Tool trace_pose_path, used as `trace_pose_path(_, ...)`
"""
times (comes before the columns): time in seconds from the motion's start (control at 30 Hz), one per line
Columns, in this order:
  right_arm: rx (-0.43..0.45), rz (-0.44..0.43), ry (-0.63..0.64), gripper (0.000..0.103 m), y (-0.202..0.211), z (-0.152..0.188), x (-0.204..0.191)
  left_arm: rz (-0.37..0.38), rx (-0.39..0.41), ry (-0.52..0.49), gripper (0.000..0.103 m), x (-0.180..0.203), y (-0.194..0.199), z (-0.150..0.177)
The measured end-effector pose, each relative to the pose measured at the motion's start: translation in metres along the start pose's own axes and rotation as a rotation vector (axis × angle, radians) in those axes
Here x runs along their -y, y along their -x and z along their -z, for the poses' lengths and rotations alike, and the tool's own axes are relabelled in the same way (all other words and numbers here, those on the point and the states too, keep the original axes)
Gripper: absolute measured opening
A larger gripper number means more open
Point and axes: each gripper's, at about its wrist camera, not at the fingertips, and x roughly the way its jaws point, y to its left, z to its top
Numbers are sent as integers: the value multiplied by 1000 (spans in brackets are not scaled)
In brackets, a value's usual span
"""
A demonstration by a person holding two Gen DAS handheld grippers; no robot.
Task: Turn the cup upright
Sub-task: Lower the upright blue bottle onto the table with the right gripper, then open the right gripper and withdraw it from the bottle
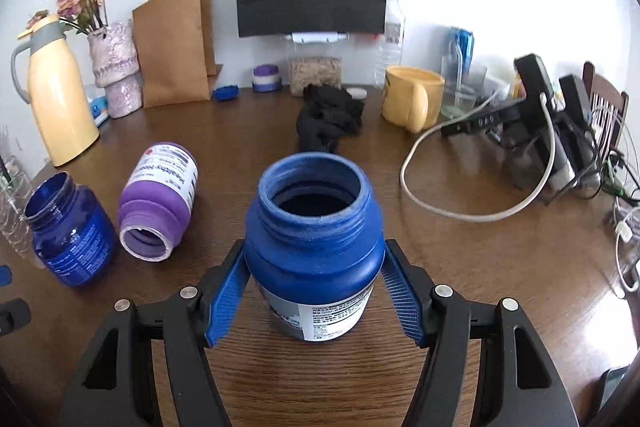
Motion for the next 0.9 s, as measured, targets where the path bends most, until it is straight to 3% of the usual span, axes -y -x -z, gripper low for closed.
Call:
trace_pose_path(0.2,-31,37,25,71,3,0,-4,-16,25,-35,101,7,13,4)
trace_pose_path(0.3,-34,17,-7,79,17,0,-1,-23,39,-50,103,9,22,6)
trace_pose_path(0.43,-26,6,-42,81,51,8,8,-32,53,-48,103,11,39,12)
trace_pose_path(0.63,-86,-104,-74,81,100,35,9,-47,95,-38,103,17,75,32)
trace_pose_path(0.9,-29,-210,-26,81,186,76,-16,-59,163,-43,103,25,139,84)
